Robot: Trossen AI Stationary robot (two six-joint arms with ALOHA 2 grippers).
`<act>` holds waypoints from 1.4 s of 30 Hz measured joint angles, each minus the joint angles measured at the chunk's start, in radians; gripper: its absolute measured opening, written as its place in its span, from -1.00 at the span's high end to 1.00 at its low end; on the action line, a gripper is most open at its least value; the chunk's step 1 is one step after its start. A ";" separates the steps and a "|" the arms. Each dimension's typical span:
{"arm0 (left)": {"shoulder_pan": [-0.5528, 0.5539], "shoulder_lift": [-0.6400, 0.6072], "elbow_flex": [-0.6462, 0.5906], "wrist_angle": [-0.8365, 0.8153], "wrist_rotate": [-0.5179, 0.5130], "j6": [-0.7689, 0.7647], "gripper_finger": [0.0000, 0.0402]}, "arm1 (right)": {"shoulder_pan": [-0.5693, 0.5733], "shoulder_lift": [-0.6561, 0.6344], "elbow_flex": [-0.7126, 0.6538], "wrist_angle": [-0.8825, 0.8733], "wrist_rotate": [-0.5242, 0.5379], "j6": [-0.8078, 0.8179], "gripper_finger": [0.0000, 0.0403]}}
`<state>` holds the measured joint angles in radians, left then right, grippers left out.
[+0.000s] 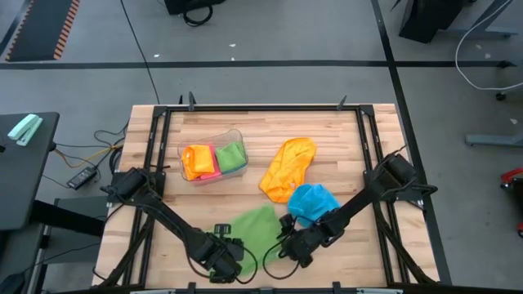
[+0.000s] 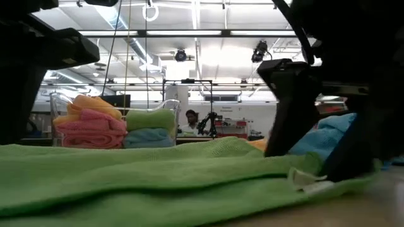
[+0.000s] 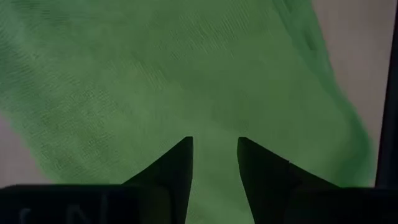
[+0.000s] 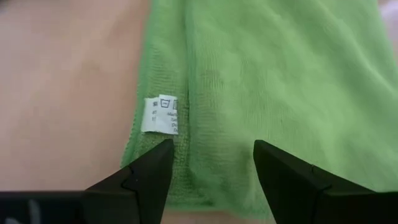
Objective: Fold microfiber towels
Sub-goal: Fold the green microfiber towel
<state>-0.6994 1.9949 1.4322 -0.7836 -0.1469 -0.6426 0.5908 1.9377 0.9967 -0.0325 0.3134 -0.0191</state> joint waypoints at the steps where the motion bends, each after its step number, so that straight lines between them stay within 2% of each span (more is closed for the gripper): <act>1: 0.000 0.000 0.000 0.000 0.000 0.000 0.32 | -0.002 -0.023 -0.002 -0.044 0.009 0.000 -0.16; 8: 0.004 0.000 0.000 -0.001 -0.001 0.030 0.34 | -0.050 -0.125 -0.005 -0.313 0.120 -0.060 -0.16; 16: 0.006 0.000 0.001 0.009 -0.002 0.087 0.37 | -0.155 -0.137 -0.007 -0.447 0.130 -0.022 -0.16; 20: 0.004 0.000 0.032 0.027 0.051 0.090 0.36 | -0.142 -0.179 -0.006 -0.445 0.123 0.007 -0.16; 23: -0.008 0.000 0.042 0.114 0.103 0.079 0.37 | -0.117 -0.221 -0.005 -0.439 0.123 0.041 -0.16; 27: -0.034 0.000 0.042 0.225 0.105 0.101 0.35 | -0.088 -0.258 -0.005 -0.433 0.127 0.087 -0.16; 34: -0.045 0.000 0.030 0.244 0.086 0.105 0.17 | -0.054 -0.264 -0.007 -0.425 0.129 0.122 -0.16; 37: -0.043 0.000 0.016 0.198 0.045 0.113 0.14 | -0.047 -0.264 -0.036 -0.334 0.115 0.141 -0.16; 42: -0.028 0.000 0.016 0.052 -0.091 0.126 0.17 | -0.042 -0.259 -0.120 -0.066 0.048 0.100 -0.16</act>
<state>-0.7271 1.9953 1.4487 -0.7315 -0.2382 -0.5170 0.5488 1.6783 0.8770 -0.0982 0.3612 0.0804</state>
